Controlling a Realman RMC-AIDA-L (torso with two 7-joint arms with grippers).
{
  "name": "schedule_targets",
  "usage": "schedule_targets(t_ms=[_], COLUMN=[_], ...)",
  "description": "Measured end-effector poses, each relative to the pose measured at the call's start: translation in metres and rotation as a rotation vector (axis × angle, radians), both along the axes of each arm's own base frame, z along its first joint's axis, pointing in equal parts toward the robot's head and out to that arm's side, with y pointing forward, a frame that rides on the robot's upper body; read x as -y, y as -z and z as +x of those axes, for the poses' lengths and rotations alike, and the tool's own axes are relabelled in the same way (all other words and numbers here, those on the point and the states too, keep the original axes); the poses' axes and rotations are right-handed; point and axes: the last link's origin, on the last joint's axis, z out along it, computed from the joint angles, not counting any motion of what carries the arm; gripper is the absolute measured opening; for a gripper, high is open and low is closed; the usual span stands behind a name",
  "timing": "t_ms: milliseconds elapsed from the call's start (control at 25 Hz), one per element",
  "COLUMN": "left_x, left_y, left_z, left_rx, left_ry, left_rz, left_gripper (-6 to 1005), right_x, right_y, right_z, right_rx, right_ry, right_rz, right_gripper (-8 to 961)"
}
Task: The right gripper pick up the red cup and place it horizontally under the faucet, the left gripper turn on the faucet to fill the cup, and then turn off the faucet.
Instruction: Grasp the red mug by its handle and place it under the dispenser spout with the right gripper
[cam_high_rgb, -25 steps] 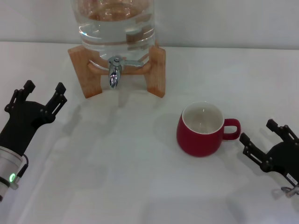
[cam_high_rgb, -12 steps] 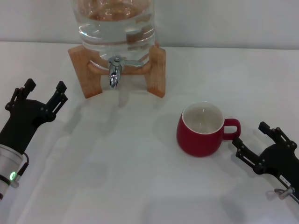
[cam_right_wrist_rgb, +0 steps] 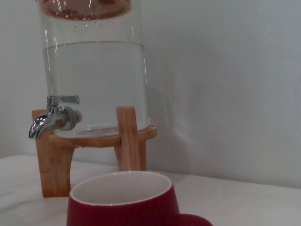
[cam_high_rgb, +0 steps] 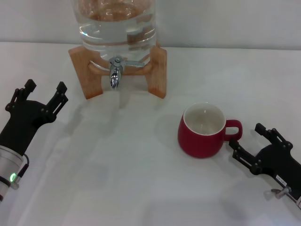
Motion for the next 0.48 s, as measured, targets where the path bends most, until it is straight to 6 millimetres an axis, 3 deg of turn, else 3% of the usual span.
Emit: schedule_targets(t_ms=[480], left_x=[0.0001], left_y=[0.0002], left_z=[0.0001], left_rx=[0.0], left_ry=[0.001], left_rz=[-0.002], left_gripper=[885], right_x=[-0.0044], right_y=[0.0014], right_z=[-0.0027], right_rx=[0.006], right_ry=[-0.007], right_rz=[-0.007], right_gripper=[825])
